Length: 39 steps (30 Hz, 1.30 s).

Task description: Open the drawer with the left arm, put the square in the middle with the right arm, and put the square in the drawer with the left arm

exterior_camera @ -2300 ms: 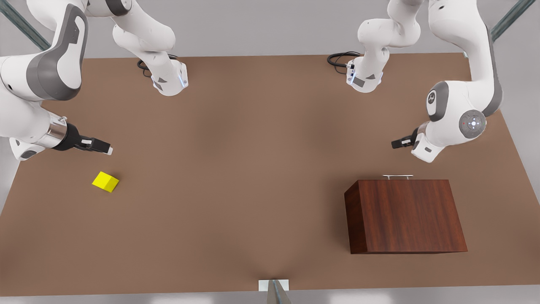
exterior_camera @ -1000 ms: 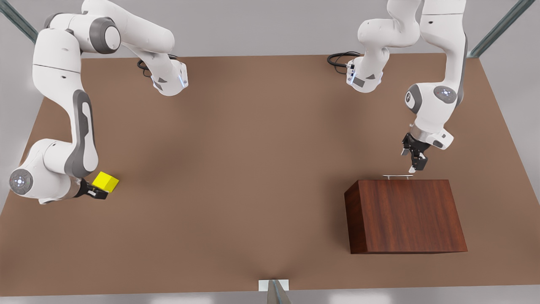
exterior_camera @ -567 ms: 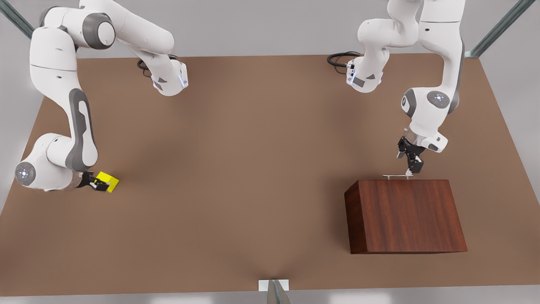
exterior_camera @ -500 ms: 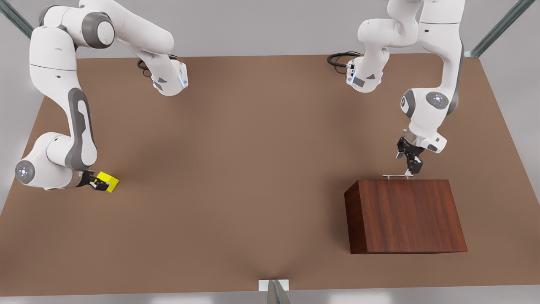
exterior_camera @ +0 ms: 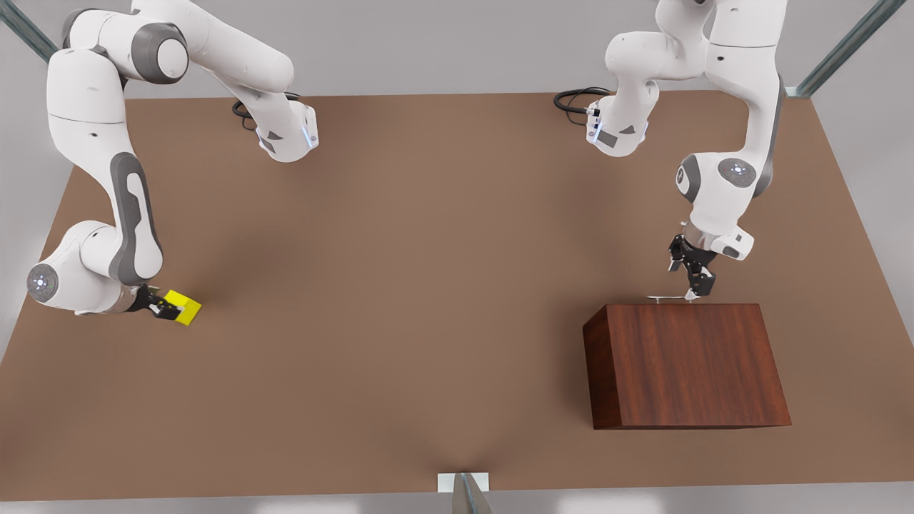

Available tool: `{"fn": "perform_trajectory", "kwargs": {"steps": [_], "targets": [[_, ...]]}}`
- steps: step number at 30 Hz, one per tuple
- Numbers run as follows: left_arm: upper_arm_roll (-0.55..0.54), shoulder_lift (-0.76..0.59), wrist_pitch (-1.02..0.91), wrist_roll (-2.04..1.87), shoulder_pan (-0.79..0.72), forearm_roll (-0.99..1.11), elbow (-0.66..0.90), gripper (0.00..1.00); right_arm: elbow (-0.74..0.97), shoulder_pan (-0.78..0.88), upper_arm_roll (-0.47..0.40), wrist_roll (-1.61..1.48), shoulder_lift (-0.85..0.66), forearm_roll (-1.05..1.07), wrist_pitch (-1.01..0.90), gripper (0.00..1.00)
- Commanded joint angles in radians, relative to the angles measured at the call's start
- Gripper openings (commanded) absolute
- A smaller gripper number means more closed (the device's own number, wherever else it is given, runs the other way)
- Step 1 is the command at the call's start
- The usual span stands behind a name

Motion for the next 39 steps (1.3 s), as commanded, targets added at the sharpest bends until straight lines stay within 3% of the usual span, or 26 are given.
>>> {"fn": "perform_trajectory", "kwargs": {"steps": [1,25,39], "targets": [[0.000,-0.001,0.002,-0.039,-0.002,0.000,0.000,1.00,0.006,0.004,0.000,-0.117,0.000,-0.027,0.024,1.00],[-0.026,0.011,-0.022,-0.053,-0.011,0.000,0.003,1.00,-0.002,-0.008,0.000,-0.187,0.044,-0.018,0.061,1.00],[-0.033,-0.030,-0.213,-0.036,-0.027,0.000,0.025,1.00,0.001,-0.009,0.000,-0.185,0.094,-0.020,0.102,1.00]]}}
